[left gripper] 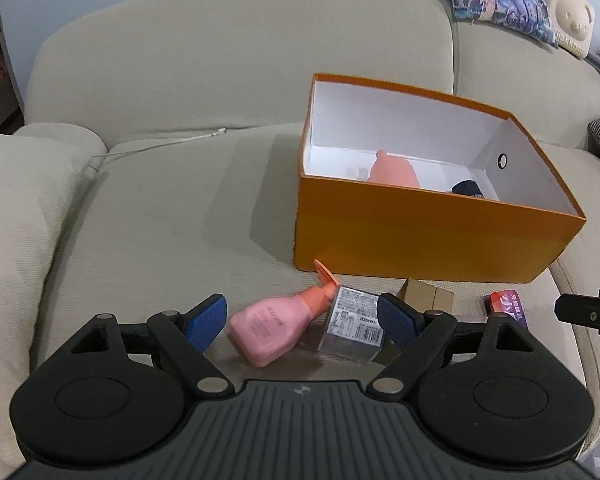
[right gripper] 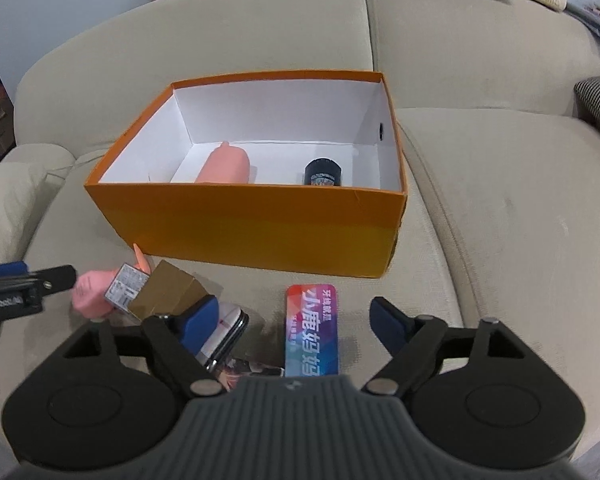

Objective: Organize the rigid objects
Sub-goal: 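Lower the left tool onto the pink pump bottle and grasp it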

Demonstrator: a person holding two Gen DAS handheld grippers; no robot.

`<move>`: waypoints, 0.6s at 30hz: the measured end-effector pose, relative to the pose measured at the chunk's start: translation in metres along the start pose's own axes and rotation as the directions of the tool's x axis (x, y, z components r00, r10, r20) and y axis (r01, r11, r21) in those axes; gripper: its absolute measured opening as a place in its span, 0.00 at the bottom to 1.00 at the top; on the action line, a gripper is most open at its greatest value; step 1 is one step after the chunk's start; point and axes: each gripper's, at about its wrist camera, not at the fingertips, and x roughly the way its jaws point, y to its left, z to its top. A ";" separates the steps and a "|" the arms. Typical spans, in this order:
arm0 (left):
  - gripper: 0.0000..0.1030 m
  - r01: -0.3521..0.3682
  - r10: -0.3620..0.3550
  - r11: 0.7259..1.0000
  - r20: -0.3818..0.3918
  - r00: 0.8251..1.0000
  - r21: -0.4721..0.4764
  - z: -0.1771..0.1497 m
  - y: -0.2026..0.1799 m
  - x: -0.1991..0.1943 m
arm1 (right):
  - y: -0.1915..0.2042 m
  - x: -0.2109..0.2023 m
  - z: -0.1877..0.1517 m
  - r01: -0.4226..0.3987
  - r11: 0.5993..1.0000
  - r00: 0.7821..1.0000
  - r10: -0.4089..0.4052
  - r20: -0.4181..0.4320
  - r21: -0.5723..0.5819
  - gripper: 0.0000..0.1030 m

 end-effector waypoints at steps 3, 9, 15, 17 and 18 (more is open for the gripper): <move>0.96 -0.015 0.015 1.000 -0.019 1.000 -0.002 0.002 0.000 0.012 | -0.006 0.005 0.004 0.004 1.000 1.000 -0.004 -0.009 0.008 0.82; 0.96 -0.050 0.050 0.999 -0.048 0.998 -0.010 0.005 0.003 0.029 | -0.013 0.008 0.010 -0.006 1.000 1.000 0.006 -0.017 0.030 0.82; 0.96 -0.075 0.076 0.997 -0.091 0.993 0.013 0.012 0.018 0.047 | -0.016 0.010 0.009 -0.015 0.999 0.999 0.016 -0.033 0.032 0.83; 0.95 -0.058 0.060 0.998 -0.115 0.992 0.015 0.013 0.024 0.053 | -0.017 0.011 0.009 -0.021 0.999 0.999 0.022 -0.036 0.037 0.83; 0.95 -0.055 0.057 0.998 -0.125 0.991 0.022 0.013 0.025 0.056 | -0.017 0.011 0.009 -0.022 0.999 0.999 0.023 -0.036 0.039 0.84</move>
